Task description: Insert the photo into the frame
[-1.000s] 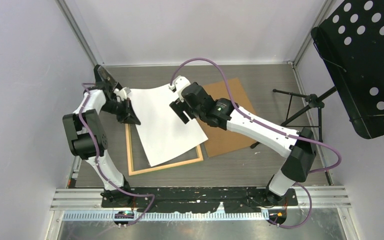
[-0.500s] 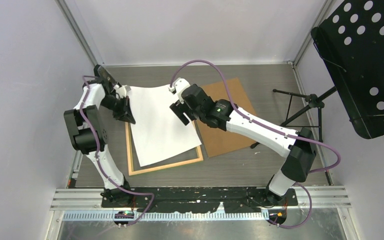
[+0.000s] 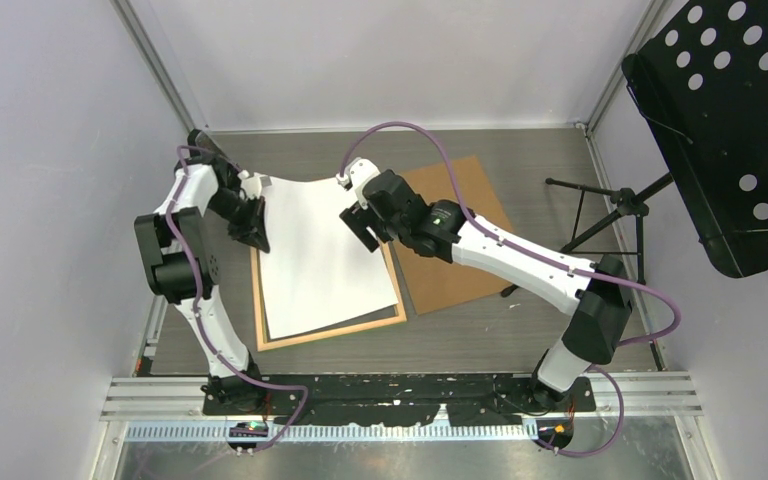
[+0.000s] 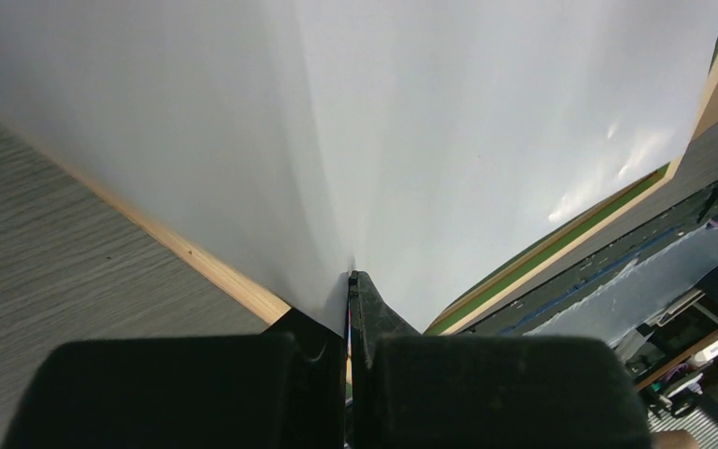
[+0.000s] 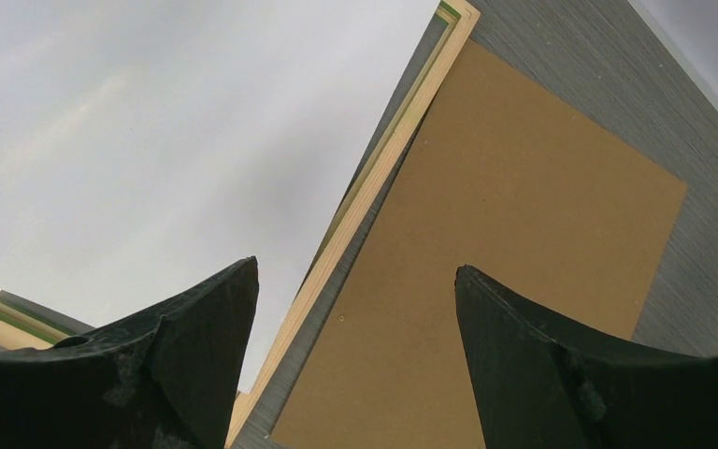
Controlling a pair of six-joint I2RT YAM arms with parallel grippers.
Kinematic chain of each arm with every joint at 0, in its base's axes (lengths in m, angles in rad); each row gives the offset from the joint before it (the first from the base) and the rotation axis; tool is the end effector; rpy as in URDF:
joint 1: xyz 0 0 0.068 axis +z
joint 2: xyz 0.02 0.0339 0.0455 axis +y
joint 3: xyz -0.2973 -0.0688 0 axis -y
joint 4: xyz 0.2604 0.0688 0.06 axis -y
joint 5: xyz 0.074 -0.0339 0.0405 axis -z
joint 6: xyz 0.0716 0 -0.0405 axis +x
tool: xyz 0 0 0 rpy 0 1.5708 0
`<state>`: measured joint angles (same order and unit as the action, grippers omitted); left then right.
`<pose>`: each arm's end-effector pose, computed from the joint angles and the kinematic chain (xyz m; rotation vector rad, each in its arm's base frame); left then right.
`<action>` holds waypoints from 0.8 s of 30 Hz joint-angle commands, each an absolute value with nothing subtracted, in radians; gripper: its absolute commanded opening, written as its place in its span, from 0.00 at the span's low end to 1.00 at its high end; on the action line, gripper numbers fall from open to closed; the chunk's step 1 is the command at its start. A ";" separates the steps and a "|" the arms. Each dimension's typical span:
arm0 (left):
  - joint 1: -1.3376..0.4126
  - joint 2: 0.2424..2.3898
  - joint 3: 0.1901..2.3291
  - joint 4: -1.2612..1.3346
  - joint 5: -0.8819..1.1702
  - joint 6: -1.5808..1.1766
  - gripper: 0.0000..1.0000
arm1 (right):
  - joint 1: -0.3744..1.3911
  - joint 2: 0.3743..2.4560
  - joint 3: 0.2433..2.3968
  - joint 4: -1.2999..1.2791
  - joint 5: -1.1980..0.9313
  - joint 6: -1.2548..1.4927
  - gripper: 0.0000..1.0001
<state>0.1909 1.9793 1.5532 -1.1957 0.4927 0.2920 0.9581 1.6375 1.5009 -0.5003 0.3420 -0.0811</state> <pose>0.3923 0.0413 0.1964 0.1315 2.9782 -0.7460 0.2610 0.3295 0.3500 -0.9093 1.9683 0.1246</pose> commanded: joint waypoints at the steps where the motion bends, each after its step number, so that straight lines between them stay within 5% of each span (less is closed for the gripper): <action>1: 0.178 1.953 1.559 -1.195 0.443 0.336 0.00 | 0.959 1.626 1.494 -0.459 0.349 -0.096 0.83; 24: 0.128 1.957 1.561 -1.153 0.418 0.298 0.00 | 0.958 1.610 1.474 -0.448 0.354 -0.107 0.83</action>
